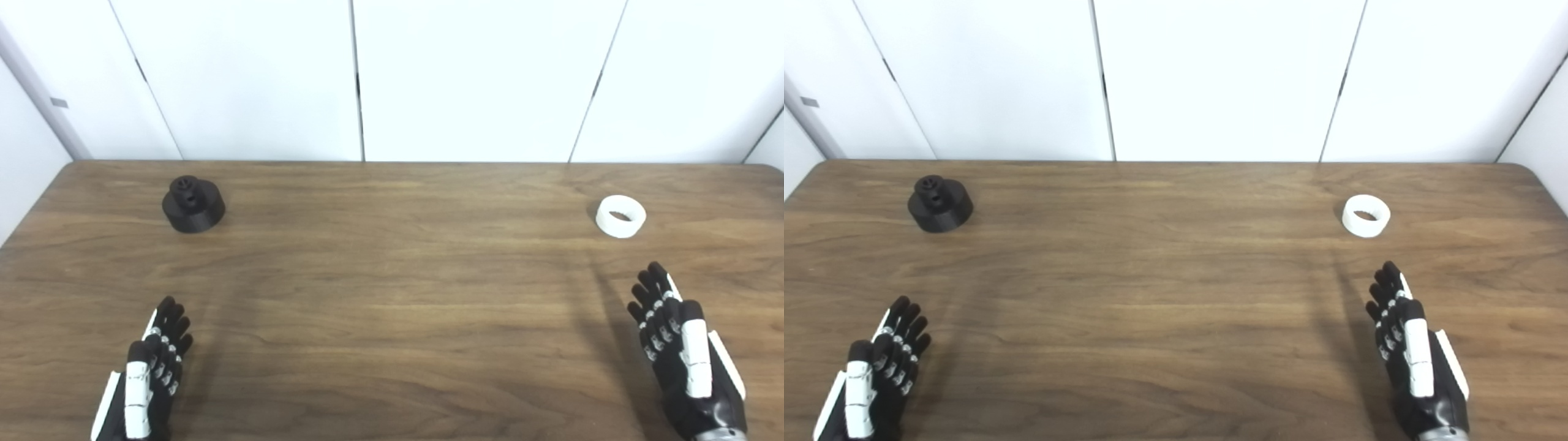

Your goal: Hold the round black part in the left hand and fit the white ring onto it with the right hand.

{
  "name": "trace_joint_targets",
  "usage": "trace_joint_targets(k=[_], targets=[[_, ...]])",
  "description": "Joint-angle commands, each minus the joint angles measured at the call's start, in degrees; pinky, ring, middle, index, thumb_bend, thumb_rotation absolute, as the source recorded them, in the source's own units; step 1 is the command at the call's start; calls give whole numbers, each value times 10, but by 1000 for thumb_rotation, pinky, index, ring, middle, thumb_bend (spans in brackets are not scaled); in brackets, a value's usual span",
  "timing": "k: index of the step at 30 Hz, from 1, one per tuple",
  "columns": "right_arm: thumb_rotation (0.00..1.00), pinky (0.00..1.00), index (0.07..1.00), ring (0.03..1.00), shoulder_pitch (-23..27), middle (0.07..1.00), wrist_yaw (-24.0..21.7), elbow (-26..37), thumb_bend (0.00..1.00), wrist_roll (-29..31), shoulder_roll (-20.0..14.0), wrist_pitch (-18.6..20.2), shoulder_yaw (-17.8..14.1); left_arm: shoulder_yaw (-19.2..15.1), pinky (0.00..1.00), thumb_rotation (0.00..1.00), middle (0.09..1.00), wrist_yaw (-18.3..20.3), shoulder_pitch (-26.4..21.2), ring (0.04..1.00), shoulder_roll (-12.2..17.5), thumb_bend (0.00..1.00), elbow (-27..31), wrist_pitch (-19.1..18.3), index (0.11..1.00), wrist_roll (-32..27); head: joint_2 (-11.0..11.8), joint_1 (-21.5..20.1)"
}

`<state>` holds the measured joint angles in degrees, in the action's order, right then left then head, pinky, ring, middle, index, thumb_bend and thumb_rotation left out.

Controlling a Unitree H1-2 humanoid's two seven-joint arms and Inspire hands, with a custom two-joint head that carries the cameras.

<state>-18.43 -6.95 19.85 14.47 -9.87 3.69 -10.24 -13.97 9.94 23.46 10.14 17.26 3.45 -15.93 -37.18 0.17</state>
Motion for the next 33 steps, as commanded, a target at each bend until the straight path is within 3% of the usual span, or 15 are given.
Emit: trace_joint_targets(k=[1, 19, 33], targets=[[1000, 1000, 1000, 1000, 8, 1000, -5, 8, 628, 3, -5, -31, -4, 1, 1000, 1000, 1000, 2, 1, 1000, 9, 727, 11, 19, 1000, 5, -3, 6], [1000, 1000, 1000, 1000, 11, 1000, -11, 4, 616, 17, -21, -27, -7, 10, 1000, 992, 1000, -17, 3, 1000, -10, 721, 20, 20, 1000, 15, -2, 46], [1000, 1000, 1000, 1000, 1, 1000, -32, -9, 648, 37, -34, -45, -21, 28, 1000, 956, 1000, -23, 18, 1000, -27, 704, 24, 39, 1000, 35, 44, 114]])
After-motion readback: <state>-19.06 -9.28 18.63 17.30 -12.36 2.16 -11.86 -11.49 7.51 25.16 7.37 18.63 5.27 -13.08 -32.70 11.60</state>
